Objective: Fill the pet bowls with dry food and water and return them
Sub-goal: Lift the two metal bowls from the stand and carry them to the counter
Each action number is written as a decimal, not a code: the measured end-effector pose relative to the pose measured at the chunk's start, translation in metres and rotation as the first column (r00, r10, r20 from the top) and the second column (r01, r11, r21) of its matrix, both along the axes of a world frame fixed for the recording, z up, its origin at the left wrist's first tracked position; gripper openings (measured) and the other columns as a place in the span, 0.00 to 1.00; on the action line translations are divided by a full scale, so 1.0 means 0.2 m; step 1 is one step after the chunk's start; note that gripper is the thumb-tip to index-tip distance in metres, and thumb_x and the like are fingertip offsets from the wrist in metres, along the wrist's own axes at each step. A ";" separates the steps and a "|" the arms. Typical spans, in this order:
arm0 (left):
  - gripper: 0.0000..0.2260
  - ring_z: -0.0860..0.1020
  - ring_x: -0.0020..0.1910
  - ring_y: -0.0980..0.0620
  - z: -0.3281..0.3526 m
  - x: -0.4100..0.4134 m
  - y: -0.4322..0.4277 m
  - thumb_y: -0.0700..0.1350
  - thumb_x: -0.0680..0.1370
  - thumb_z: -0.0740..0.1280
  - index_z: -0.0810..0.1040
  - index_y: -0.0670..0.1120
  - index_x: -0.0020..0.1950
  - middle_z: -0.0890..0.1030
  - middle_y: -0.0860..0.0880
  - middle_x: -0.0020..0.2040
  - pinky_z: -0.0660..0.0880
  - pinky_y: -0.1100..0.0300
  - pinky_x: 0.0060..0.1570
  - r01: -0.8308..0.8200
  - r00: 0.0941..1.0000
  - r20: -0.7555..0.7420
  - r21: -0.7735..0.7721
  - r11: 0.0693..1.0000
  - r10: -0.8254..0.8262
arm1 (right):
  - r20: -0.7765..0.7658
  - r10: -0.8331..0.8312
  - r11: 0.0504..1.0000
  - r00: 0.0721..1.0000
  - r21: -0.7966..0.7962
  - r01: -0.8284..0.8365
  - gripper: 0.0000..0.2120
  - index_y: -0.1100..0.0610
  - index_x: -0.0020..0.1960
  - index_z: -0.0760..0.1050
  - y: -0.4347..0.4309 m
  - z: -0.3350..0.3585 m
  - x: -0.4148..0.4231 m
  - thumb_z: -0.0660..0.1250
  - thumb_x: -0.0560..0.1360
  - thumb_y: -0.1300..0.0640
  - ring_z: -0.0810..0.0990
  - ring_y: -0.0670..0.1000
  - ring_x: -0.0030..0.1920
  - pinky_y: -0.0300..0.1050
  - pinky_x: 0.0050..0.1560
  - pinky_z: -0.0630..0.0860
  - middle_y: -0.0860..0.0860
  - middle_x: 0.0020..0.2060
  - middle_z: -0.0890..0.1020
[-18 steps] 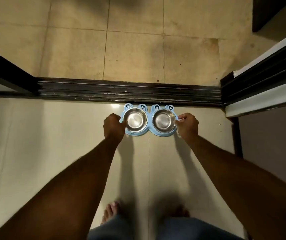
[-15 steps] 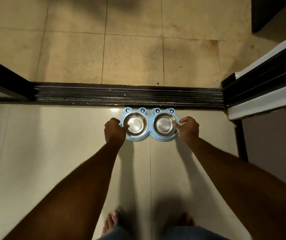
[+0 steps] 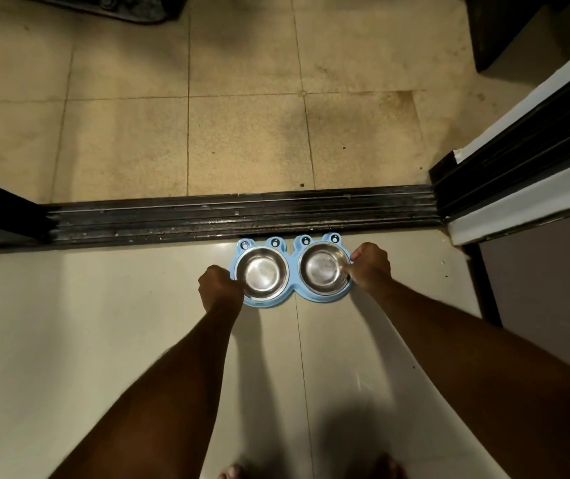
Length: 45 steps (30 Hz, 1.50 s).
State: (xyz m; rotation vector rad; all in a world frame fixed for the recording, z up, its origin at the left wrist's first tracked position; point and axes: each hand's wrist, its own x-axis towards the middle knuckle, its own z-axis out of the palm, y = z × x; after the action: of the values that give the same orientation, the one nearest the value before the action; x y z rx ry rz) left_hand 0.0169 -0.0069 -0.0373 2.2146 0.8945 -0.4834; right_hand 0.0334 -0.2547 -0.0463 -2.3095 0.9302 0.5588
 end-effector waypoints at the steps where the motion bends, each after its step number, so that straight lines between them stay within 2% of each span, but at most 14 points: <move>1: 0.14 0.74 0.35 0.36 0.00 0.01 0.00 0.33 0.67 0.70 0.67 0.42 0.29 0.73 0.43 0.29 0.69 0.52 0.37 0.009 1.000 -0.006 0.008 1.000 -0.009 | -0.002 -0.007 1.000 1.000 0.001 0.007 0.13 0.56 0.46 0.74 0.00 0.00 0.00 0.77 0.68 0.61 0.77 0.53 0.44 0.42 0.42 0.69 0.55 0.49 0.81; 3: 0.07 0.78 0.39 0.33 0.01 0.04 0.00 0.33 0.67 0.70 0.73 0.36 0.32 0.79 0.35 0.35 0.71 0.52 0.35 0.033 0.999 -0.016 0.030 0.999 -0.033 | 0.000 -0.018 1.000 1.000 0.000 0.018 0.12 0.57 0.48 0.76 0.00 0.01 0.01 0.77 0.67 0.61 0.80 0.55 0.48 0.41 0.43 0.70 0.54 0.49 0.82; 5: 0.02 0.80 0.41 0.34 0.01 0.04 0.01 0.32 0.68 0.68 0.77 0.33 0.36 0.81 0.34 0.39 0.69 0.54 0.34 0.032 0.999 -0.006 0.039 0.999 -0.032 | -0.009 -0.018 1.000 1.000 -0.006 0.018 0.11 0.57 0.48 0.79 0.00 0.03 0.01 0.76 0.67 0.60 0.81 0.56 0.50 0.41 0.44 0.71 0.54 0.48 0.82; 8: 0.03 0.76 0.30 0.40 0.03 0.02 0.02 0.31 0.67 0.66 0.78 0.33 0.34 0.77 0.39 0.30 0.68 0.56 0.32 0.006 1.000 0.002 0.039 0.999 -0.006 | -0.020 -0.051 0.998 0.998 0.025 0.052 0.06 0.56 0.39 0.78 0.00 0.05 0.00 0.75 0.67 0.61 0.82 0.57 0.47 0.41 0.43 0.73 0.54 0.43 0.83; 10: 0.04 0.74 0.26 0.44 0.04 0.00 0.04 0.31 0.66 0.67 0.79 0.34 0.31 0.74 0.41 0.24 0.72 0.55 0.30 -0.033 0.999 0.017 -0.013 0.999 0.033 | -0.004 -0.121 0.991 0.993 0.056 0.121 0.08 0.55 0.33 0.76 -0.02 0.06 -0.01 0.76 0.64 0.62 0.84 0.57 0.43 0.45 0.43 0.80 0.54 0.38 0.83; 12: 0.07 0.81 0.31 0.41 0.06 -0.02 0.06 0.31 0.64 0.71 0.80 0.39 0.28 0.80 0.38 0.28 0.81 0.48 0.35 -0.105 0.993 0.035 -0.130 0.986 0.110 | 0.007 -0.176 0.977 0.984 0.124 0.174 0.09 0.57 0.32 0.78 -0.05 0.10 -0.04 0.78 0.62 0.63 0.83 0.56 0.35 0.52 0.45 0.83 0.55 0.31 0.82; 15: 0.07 0.83 0.35 0.41 0.22 -0.08 0.05 0.31 0.65 0.75 0.80 0.37 0.29 0.81 0.38 0.31 0.83 0.45 0.37 -0.159 0.985 0.027 -0.249 0.955 0.171 | -0.039 -0.232 0.932 0.972 0.278 0.234 0.10 0.64 0.41 0.81 -0.06 0.23 -0.10 0.80 0.64 0.63 0.78 0.48 0.22 0.43 0.32 0.81 0.56 0.28 0.80; 18: 0.06 0.81 0.31 0.43 0.47 -0.15 0.01 0.29 0.68 0.73 0.78 0.32 0.33 0.79 0.40 0.31 0.82 0.53 0.30 -0.254 0.961 0.008 -0.383 0.888 0.278 | -0.062 -0.338 0.853 0.939 0.400 0.334 0.13 0.64 0.45 0.79 -0.06 0.45 -0.19 0.79 0.65 0.64 0.77 0.45 0.20 0.36 0.25 0.77 0.57 0.31 0.81; 23: 0.10 0.81 0.25 0.45 0.96 -0.21 0.00 0.31 0.67 0.75 0.77 0.38 0.29 0.79 0.45 0.22 0.82 0.52 0.38 -0.332 0.931 -0.015 -0.447 0.830 0.364 | -0.076 -0.501 0.675 0.862 0.590 0.444 0.07 0.61 0.42 0.78 -0.05 0.97 -0.33 0.76 0.69 0.65 0.80 0.46 0.24 0.38 0.35 0.82 0.57 0.33 0.81; 27: 0.09 0.81 0.25 0.46 1.40 -0.27 0.03 0.32 0.68 0.75 0.77 0.37 0.33 0.80 0.39 0.32 0.83 0.51 0.41 -0.321 0.920 0.037 -0.497 0.806 0.390 | -0.104 -0.554 0.539 0.826 0.712 0.450 0.06 0.61 0.45 0.78 -0.06 1.43 -0.43 0.74 0.71 0.64 0.80 0.50 0.35 0.41 0.42 0.83 0.57 0.37 0.81; 31: 0.07 0.81 0.26 0.46 1.96 -0.31 0.04 0.32 0.69 0.74 0.77 0.35 0.35 0.81 0.38 0.32 0.83 0.54 0.37 -0.301 0.901 0.089 -0.574 0.761 0.424 | -0.093 -0.603 0.489 0.792 0.742 0.459 0.06 0.61 0.44 0.78 -0.01 1.92 -0.51 0.75 0.70 0.64 0.81 0.50 0.34 0.39 0.36 0.82 0.56 0.36 0.82; 36: 0.06 0.81 0.24 0.48 2.53 -0.37 0.05 0.32 0.69 0.74 0.78 0.32 0.39 0.81 0.45 0.24 0.81 0.59 0.30 -0.275 0.880 0.137 -0.633 0.724 0.454 | -0.082 -0.629 0.425 0.773 0.796 0.430 0.06 0.62 0.45 0.78 0.04 2.47 -0.61 0.74 0.70 0.64 0.80 0.49 0.34 0.41 0.38 0.81 0.55 0.34 0.82; 41: 0.05 0.80 0.24 0.50 2.96 -0.40 0.08 0.32 0.71 0.73 0.78 0.32 0.40 0.80 0.47 0.24 0.80 0.62 0.28 -0.198 0.873 0.222 -0.652 0.732 0.434 | -0.021 -0.676 0.397 0.737 0.832 0.388 0.04 0.61 0.41 0.78 0.07 2.93 -0.68 0.73 0.72 0.65 0.80 0.45 0.27 0.38 0.36 0.82 0.51 0.26 0.82; 45: 0.05 0.81 0.23 0.50 3.24 -0.41 0.05 0.33 0.72 0.73 0.77 0.35 0.38 0.80 0.47 0.24 0.79 0.63 0.28 -0.139 0.881 0.256 -0.663 0.736 0.398 | 0.011 -0.717 0.374 0.697 0.850 0.371 0.04 0.63 0.44 0.79 0.03 3.22 -0.74 0.73 0.72 0.64 0.80 0.47 0.28 0.39 0.37 0.83 0.52 0.26 0.81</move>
State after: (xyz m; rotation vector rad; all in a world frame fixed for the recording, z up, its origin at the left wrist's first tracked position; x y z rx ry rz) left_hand -0.0653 0.0027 0.6104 1.4474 0.6940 -0.1510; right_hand -0.1154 -0.2490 0.5972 -1.0693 0.9221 0.1279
